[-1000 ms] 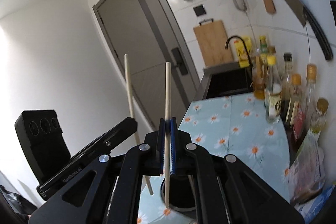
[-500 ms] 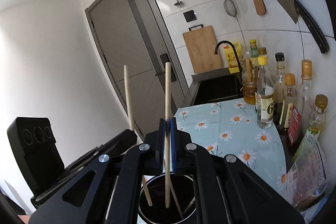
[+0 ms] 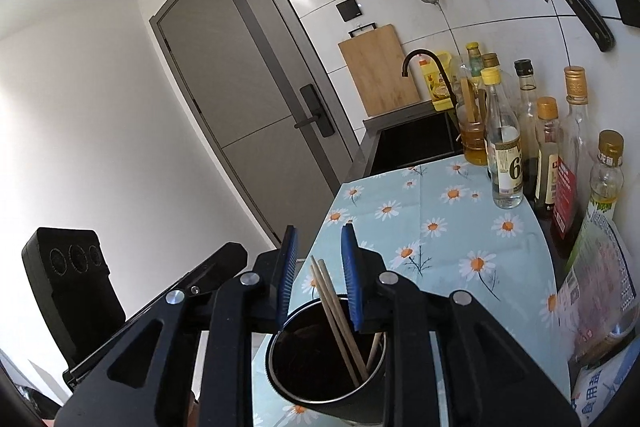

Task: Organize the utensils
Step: 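Open the right tool then the left tool to drop chopsticks into the holder, then move both open tools back down toward the chopstick pile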

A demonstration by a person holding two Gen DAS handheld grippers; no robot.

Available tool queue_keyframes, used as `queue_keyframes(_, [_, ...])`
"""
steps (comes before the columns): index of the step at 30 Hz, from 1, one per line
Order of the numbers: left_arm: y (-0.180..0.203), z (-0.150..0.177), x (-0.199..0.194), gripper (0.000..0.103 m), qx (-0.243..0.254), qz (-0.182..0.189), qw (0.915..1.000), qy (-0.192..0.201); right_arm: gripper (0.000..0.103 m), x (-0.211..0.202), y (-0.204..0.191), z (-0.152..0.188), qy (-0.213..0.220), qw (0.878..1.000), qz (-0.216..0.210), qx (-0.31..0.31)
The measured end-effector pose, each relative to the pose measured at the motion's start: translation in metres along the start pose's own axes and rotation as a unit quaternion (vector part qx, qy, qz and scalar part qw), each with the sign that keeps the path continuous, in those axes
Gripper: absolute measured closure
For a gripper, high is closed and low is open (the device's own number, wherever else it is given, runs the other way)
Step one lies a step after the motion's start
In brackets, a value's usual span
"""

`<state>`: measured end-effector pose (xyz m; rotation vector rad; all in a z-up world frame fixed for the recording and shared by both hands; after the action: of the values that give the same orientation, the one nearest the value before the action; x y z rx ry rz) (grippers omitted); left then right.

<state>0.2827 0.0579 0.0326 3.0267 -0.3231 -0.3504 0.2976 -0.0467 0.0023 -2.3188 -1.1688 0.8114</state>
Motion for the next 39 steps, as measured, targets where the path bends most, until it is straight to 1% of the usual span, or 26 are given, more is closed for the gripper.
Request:
queue_keyframes(1, [0.002, -0.002, -0.002, 0.098, 0.003, 0.001, 1.0000, 0.000, 0.079, -0.004, -0.003, 0.000, 0.000, 1.000, -0.006, 0.001])
queue_keyframes(2, [0.004, -0.003, -0.005, 0.098, 0.004, 0.001, 1.0000, 0.000, 0.076, -0.008, -0.006, 0.000, -0.001, 1.000, -0.012, 0.001])
queue_keyframes(4, [0.006, -0.006, -0.010, 0.097, 0.008, -0.003, 1.0000, -0.001, 0.069, -0.018, -0.010, 0.000, -0.003, 1.000, -0.023, 0.007])
queue_keyframes(8, [0.010, -0.011, -0.029, 0.097, 0.015, -0.007, 0.9999, -0.003, 0.069, -0.043, -0.017, 0.001, -0.003, 1.000, -0.026, 0.008])
queue_keyframes(11, [0.013, -0.012, -0.046, 0.097, 0.016, -0.011, 0.9998, -0.009, 0.069, -0.067, -0.018, 0.005, 0.008, 1.000, -0.007, 0.003])
queue_keyframes(13, [0.014, -0.010, -0.054, 0.097, 0.012, -0.015, 0.9997, -0.018, 0.069, -0.081, -0.019, 0.011, 0.010, 1.000, -0.001, -0.001])
queue_keyframes(16, [0.016, -0.003, -0.068, 0.097, 0.004, -0.019, 0.9993, -0.034, 0.069, -0.096, -0.016, 0.026, -0.009, 1.000, -0.002, 0.013])
queue_keyframes(19, [0.023, 0.005, -0.079, 0.097, 0.002, -0.015, 0.9986, -0.052, 0.069, -0.101, -0.006, 0.045, -0.043, 0.999, 0.006, 0.032])
queue_keyframes(20, [0.025, 0.009, -0.083, 0.092, 0.001, -0.014, 0.9983, -0.057, 0.069, -0.100, 0.001, 0.052, -0.056, 0.998, 0.019, 0.038])
queue_keyframes(21, [0.028, 0.012, -0.086, 0.079, 0.002, -0.014, 0.9980, -0.062, 0.069, -0.097, 0.006, 0.060, -0.073, 0.996, 0.029, 0.046])
queue_keyframes(22, [0.030, 0.018, -0.089, 0.075, 0.001, -0.012, 0.9975, -0.070, 0.069, -0.095, 0.012, 0.068, -0.091, 0.994, 0.036, 0.055])
queue_keyframes(23, [0.033, 0.022, -0.091, 0.074, -0.001, -0.011, 0.9970, -0.076, 0.069, -0.091, 0.018, 0.078, -0.110, 0.991, 0.045, 0.067])
queue_keyframes(26, [0.038, 0.039, -0.095, 0.074, -0.003, -0.007, 0.9952, -0.098, 0.069, -0.079, 0.032, 0.109, -0.165, 0.979, 0.058, 0.101])
queue_keyframes(27, [0.038, 0.047, -0.096, 0.074, -0.008, -0.006, 0.9941, -0.108, 0.069, -0.074, 0.038, 0.124, -0.191, 0.972, 0.066, 0.118])
queue_keyframes(29, [0.039, 0.062, -0.096, 0.074, -0.015, -0.005, 0.9913, -0.130, 0.069, -0.068, 0.048, 0.142, -0.224, 0.961, 0.078, 0.140])
queue_keyframes(31, [0.036, 0.080, -0.097, 0.074, -0.026, -0.004, 0.9880, -0.152, 0.069, -0.060, 0.061, 0.163, -0.265, 0.945, 0.101, 0.166])
queue_keyframes(32, [0.035, 0.093, -0.096, 0.072, -0.036, -0.002, 0.9849, -0.169, 0.069, -0.059, 0.065, 0.170, -0.277, 0.938, 0.110, 0.176])
queue_keyframes(34, [0.032, 0.114, -0.096, 0.069, -0.048, -0.005, 0.9796, -0.195, 0.069, -0.053, 0.079, 0.188, -0.312, 0.919, 0.139, 0.197])
queue_keyframes(36, [0.032, 0.131, -0.096, 0.069, -0.050, -0.004, 0.9749, -0.217, 0.069, -0.050, 0.088, 0.200, -0.332, 0.905, 0.162, 0.211])
queue_keyframes(38, [0.034, 0.146, -0.097, 0.069, -0.058, 0.002, 0.9703, -0.235, 0.069, -0.045, 0.099, 0.216, -0.360, 0.885, 0.187, 0.229])
queue_keyframes(39, [0.035, 0.154, -0.096, 0.069, -0.062, 0.004, 0.9679, -0.243, 0.069, -0.043, 0.104, 0.223, -0.370, 0.877, 0.198, 0.234])
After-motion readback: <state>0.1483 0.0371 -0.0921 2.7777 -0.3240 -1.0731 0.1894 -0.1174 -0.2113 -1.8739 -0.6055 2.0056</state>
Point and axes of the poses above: each gripper's, at about its wrist camera, not at the fingertips, and x roughly the way its jaws point, y to its right, z to its underside, the point moved 10 cm from there along x, roughly the way its jaws point, and after that the axes turned 15 degrees about x, right-handed, at the moved point
